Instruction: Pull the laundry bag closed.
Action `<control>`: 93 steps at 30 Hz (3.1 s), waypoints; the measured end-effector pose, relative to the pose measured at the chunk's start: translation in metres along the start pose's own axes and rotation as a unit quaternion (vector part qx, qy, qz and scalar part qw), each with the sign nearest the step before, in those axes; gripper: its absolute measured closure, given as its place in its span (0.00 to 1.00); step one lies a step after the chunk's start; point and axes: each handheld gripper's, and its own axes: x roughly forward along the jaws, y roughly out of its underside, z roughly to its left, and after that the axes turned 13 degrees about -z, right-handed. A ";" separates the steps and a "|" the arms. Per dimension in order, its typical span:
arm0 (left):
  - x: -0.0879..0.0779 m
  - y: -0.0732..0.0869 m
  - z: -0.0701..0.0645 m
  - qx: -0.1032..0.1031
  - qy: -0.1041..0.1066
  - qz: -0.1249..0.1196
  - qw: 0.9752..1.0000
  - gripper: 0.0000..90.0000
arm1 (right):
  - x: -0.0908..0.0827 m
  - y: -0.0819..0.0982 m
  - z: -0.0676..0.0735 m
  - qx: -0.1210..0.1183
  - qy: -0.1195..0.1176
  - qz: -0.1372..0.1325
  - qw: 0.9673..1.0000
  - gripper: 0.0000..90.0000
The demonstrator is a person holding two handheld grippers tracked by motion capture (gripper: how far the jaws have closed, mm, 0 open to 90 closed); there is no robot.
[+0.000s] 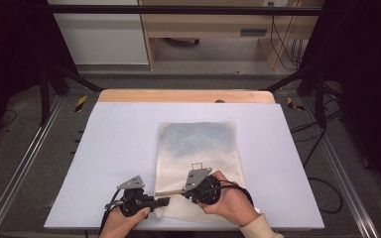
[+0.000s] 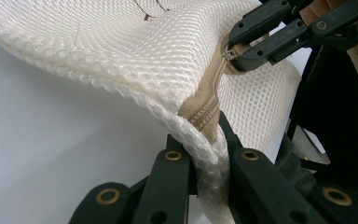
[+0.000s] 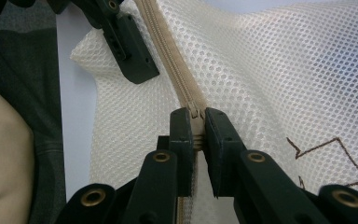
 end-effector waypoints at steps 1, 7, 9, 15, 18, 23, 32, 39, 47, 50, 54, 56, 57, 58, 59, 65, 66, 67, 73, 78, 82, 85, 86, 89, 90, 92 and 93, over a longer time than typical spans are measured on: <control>0.001 0.000 0.000 0.002 0.001 0.001 1.000 0.96 | 0.000 0.000 0.000 0.003 0.000 0.001 1.000 0.91; 0.006 0.002 -0.002 0.001 0.001 -0.001 1.000 0.96 | -0.004 0.003 -0.002 0.004 0.002 0.002 1.000 0.91; 0.007 0.001 -0.003 0.003 0.000 0.001 1.000 0.96 | -0.005 0.005 -0.003 0.005 0.000 0.001 1.000 0.91; 0.009 0.002 -0.004 0.003 -0.001 0.001 1.000 0.96 | -0.006 0.005 -0.002 0.009 0.003 0.001 1.000 0.91; 0.009 0.001 -0.004 0.006 -0.001 0.002 1.000 0.96 | -0.007 0.006 -0.002 0.009 0.003 0.000 1.000 0.91; 0.008 0.000 -0.004 0.008 -0.003 0.002 1.000 0.96 | -0.009 0.007 -0.002 0.008 0.001 -0.003 1.000 0.91; 0.008 0.001 -0.004 0.009 -0.004 0.004 1.000 0.96 | -0.012 0.011 -0.001 0.010 0.004 -0.003 1.000 0.91; 0.008 0.001 -0.004 0.010 -0.004 0.004 1.000 0.96 | -0.013 0.012 0.001 0.011 0.008 -0.005 1.000 0.91; 0.007 0.000 -0.004 0.010 -0.002 0.004 1.000 0.96 | -0.017 0.013 0.003 0.013 0.012 -0.008 1.000 0.91; 0.007 0.000 -0.004 0.009 -0.003 0.002 1.000 0.96 | -0.018 0.013 0.003 0.012 0.015 -0.006 1.000 0.91; 0.007 0.000 -0.004 0.008 -0.002 0.002 1.000 0.96 | -0.020 0.015 0.002 0.013 0.017 -0.008 1.000 0.91; 0.006 -0.001 -0.003 0.008 -0.002 0.001 1.000 0.96 | -0.022 0.015 0.002 0.014 0.019 -0.008 1.000 0.91; 0.006 -0.001 -0.003 0.008 -0.003 0.001 1.000 0.96 | -0.022 0.016 0.002 0.014 0.019 -0.009 1.000 0.91; 0.006 -0.001 -0.003 0.008 -0.003 0.001 1.000 0.96 | -0.023 0.016 0.002 0.015 0.021 -0.009 1.000 0.91; 0.006 -0.001 -0.003 0.008 -0.001 0.001 1.000 0.96 | -0.023 0.017 0.002 0.016 0.021 -0.010 1.000 0.91; 0.006 -0.001 -0.003 0.008 -0.001 0.001 1.000 0.96 | -0.026 0.018 0.002 0.014 0.021 -0.011 1.000 0.91; 0.006 -0.001 -0.003 0.007 -0.001 0.001 1.000 0.96 | -0.026 0.018 0.002 0.015 0.022 -0.010 1.000 0.91; 0.006 -0.001 -0.003 0.007 -0.001 0.001 1.000 0.96 | -0.027 0.019 0.002 0.019 0.024 -0.012 0.999 0.91; 0.006 -0.001 -0.002 0.007 -0.001 0.002 1.000 0.96 | -0.031 0.022 0.001 0.021 0.026 -0.015 0.999 0.91; 0.005 -0.001 -0.002 0.006 -0.001 0.002 1.000 0.96 | -0.034 0.024 0.000 0.023 0.029 -0.018 0.999 0.91; 0.005 -0.001 -0.001 0.005 -0.002 0.002 1.000 0.96 | -0.037 0.025 0.000 0.029 0.033 -0.019 0.999 0.91; 0.005 -0.001 -0.001 0.002 -0.001 0.000 1.000 0.96 | -0.040 0.027 -0.001 0.030 0.036 -0.020 0.999 0.91; 0.005 -0.001 -0.001 0.002 -0.001 0.000 1.000 0.96 | -0.041 0.028 -0.002 0.030 0.037 -0.021 0.999 0.91; 0.005 -0.001 -0.001 0.003 -0.001 -0.001 1.000 0.96 | -0.044 0.030 -0.002 0.034 0.039 -0.023 0.998 0.91; 0.005 -0.001 -0.001 0.003 -0.002 -0.001 1.000 0.96 | -0.045 0.030 -0.002 0.032 0.040 -0.022 0.998 0.91; 0.005 -0.001 -0.001 0.003 -0.001 -0.001 1.000 0.96 | -0.046 0.031 -0.002 0.034 0.042 -0.023 0.998 0.91; 0.004 -0.001 -0.001 0.003 -0.001 -0.002 1.000 0.96 | -0.047 0.031 -0.002 0.034 0.043 -0.022 0.998 0.91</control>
